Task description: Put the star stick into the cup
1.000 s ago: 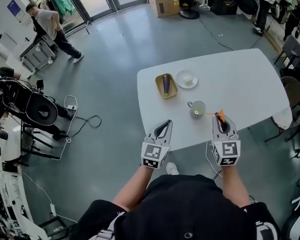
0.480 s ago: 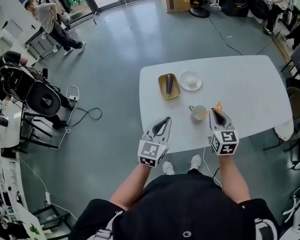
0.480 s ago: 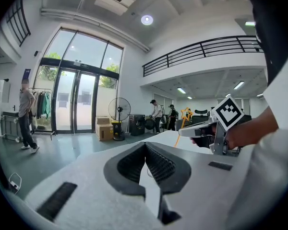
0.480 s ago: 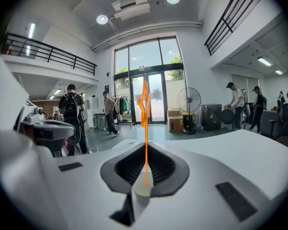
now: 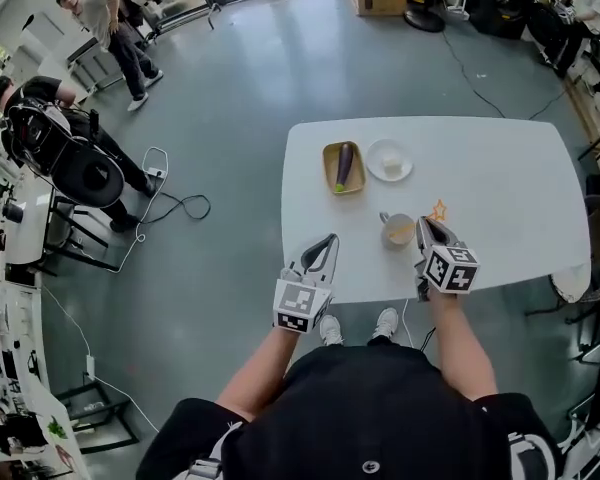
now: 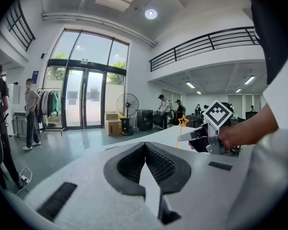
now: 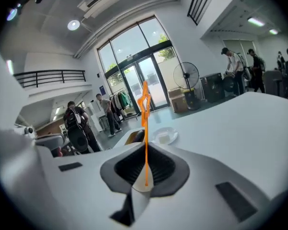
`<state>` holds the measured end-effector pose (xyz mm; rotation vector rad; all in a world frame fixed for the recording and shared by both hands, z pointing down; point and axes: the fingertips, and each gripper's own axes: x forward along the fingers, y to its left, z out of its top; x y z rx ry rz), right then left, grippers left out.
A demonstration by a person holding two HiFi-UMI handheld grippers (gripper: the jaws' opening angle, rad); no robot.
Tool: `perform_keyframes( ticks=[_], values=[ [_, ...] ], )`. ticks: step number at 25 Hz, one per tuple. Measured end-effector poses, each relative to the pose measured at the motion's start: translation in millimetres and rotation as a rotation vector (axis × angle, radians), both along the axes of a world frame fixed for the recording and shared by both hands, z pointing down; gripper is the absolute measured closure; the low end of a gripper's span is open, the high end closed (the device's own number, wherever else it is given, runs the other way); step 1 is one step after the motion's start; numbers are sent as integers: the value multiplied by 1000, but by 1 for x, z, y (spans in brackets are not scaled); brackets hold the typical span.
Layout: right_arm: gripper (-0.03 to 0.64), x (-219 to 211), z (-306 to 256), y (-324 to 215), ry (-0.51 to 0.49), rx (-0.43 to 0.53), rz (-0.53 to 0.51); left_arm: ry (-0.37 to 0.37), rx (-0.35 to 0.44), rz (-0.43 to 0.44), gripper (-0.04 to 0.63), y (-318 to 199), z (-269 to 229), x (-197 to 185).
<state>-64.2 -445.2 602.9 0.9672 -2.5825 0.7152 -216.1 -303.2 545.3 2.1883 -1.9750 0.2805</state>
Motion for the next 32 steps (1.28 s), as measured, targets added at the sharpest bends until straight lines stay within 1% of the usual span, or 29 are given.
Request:
perform_keyframes(
  ticks=[6,12,14,18,22,27,30,32],
  values=[
    [597,2,22,-14,-94,-122,52,1,-28,-43,586,2,6,-6],
    [595,10,40,-17,-146,-188,83,0,-41,-42,586,13,13,2],
    [595,14,43,-20,-161,-196,93,-7,-55,-38,586,19,18,3],
    [594,18,52,-26,-171,-204,94,-6,-84,-60,586,28,24,0],
    [589,17,55,-27,-151,-204,86,-1,-78,-69,586,28,28,-2],
    [517,13,54,-22,-129,-193,78,-5,-67,-62,586,22,19,-3],
    [495,22,54,-15,-108,-176,76,-7,-62,-51,586,20,22,-1],
    [495,26,46,-9,-103,-156,61,-6,-61,-51,586,19,21,-2]
  ],
)
